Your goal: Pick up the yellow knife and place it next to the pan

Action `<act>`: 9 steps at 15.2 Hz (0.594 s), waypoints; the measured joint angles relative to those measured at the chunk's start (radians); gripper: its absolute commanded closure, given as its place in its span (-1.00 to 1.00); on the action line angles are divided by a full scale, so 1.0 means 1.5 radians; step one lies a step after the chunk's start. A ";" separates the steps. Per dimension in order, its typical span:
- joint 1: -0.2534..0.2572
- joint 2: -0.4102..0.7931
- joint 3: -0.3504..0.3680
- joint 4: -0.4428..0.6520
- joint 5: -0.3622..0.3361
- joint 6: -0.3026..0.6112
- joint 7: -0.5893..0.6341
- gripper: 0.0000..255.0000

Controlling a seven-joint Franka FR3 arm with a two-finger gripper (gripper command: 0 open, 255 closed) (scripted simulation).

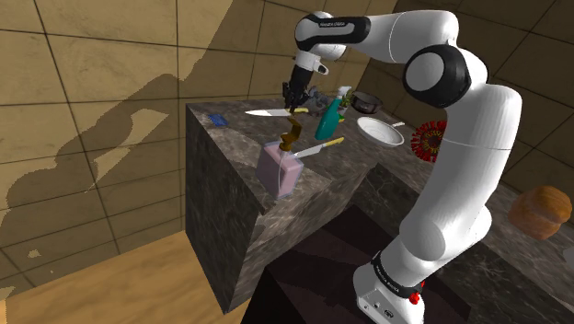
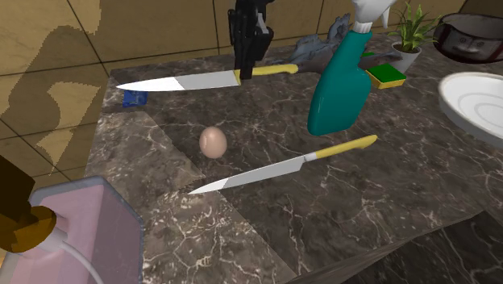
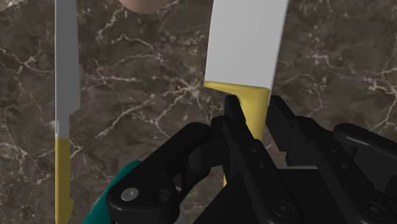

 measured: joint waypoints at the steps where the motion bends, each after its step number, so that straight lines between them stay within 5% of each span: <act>1: 0.000 -0.001 0.000 0.007 0.000 -0.008 0.001 1.00; 4: 0.000 -0.004 0.000 0.025 -0.001 -0.029 0.004 1.00; 9: -0.032 -0.084 -0.016 -0.079 0.003 -0.012 -0.045 1.00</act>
